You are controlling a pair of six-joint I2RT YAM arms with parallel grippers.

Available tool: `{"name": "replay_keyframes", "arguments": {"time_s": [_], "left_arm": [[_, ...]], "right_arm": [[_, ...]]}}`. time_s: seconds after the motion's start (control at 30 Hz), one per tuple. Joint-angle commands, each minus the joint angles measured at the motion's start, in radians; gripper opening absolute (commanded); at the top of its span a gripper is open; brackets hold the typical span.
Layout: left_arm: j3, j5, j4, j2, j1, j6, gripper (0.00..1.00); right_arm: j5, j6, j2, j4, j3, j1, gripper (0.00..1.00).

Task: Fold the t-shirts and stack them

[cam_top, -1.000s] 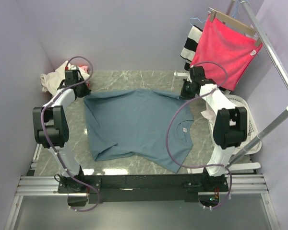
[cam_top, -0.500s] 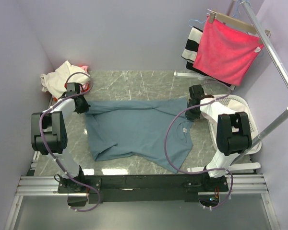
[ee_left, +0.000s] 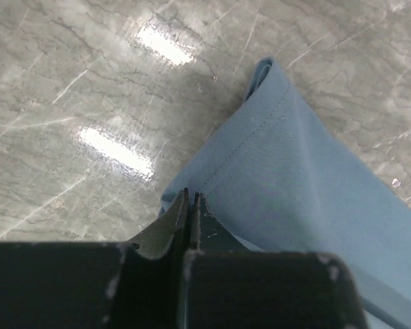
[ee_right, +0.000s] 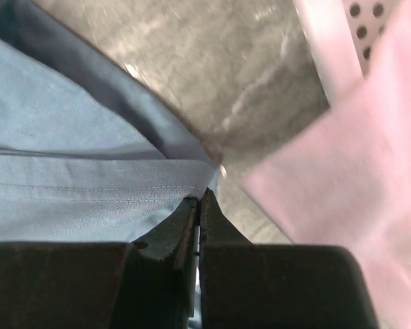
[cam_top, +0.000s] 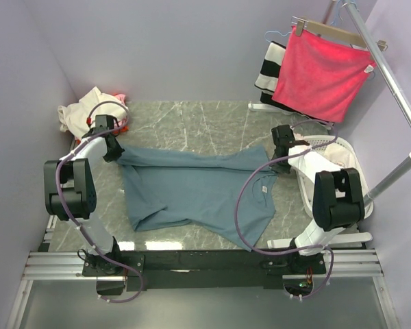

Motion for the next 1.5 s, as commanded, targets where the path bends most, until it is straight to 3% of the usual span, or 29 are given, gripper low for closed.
{"name": "replay_keyframes", "arguments": {"time_s": [0.0, 0.03, 0.1, 0.13, 0.17, 0.27, 0.3, 0.63, 0.77, 1.03, 1.23, 1.47], "left_arm": [[0.060, -0.037, -0.045, 0.033, 0.004, 0.009, 0.08], [0.067, -0.039, -0.059, 0.045, 0.004, 0.003, 0.09], [0.065, -0.046, -0.079, 0.062, 0.004, -0.005, 0.28], [0.061, -0.043, -0.077, 0.059, 0.004, -0.006, 0.37], [0.054, -0.046, -0.076, 0.045, 0.004, -0.009, 0.53], [0.044, -0.074, -0.073, -0.004, 0.002, -0.023, 0.83], [0.047, -0.078, -0.071, -0.016, 0.002, -0.019, 0.86], [0.087, 0.124, -0.014, -0.127, -0.036, -0.031, 0.92], [0.076, 0.171, 0.013, -0.139, -0.065, -0.036, 0.94], [0.076, 0.193, 0.023, -0.111, -0.127, -0.039, 0.93], [0.088, 0.178, 0.003, -0.099, -0.127, -0.023, 0.93], [0.085, 0.176, 0.003, -0.087, -0.127, -0.020, 0.93]], "right_arm": [[0.055, 0.010, -0.053, -0.025, -0.018, -0.004, 0.05], [0.041, 0.009, -0.047, -0.028, -0.018, -0.006, 0.26], [0.033, 0.013, -0.065, -0.036, -0.022, 0.002, 0.46], [0.038, 0.012, -0.105, -0.031, -0.028, 0.004, 0.65], [0.043, 0.012, -0.128, -0.030, -0.033, 0.005, 0.71], [0.003, -0.039, -0.213, 0.018, -0.031, 0.005, 0.72], [-0.079, -0.060, -0.220, 0.065, -0.031, 0.005, 0.72], [-0.491, -0.183, 0.066, 0.145, 0.201, 0.025, 0.70], [-0.566, -0.178, 0.158, 0.148, 0.280, 0.054, 0.68], [-0.548, -0.181, 0.312, 0.096, 0.430, 0.114, 0.68], [-0.389, -0.185, 0.378, -0.014, 0.519, 0.145, 0.63], [-0.232, -0.186, 0.353, -0.062, 0.495, 0.174, 0.59]]}}
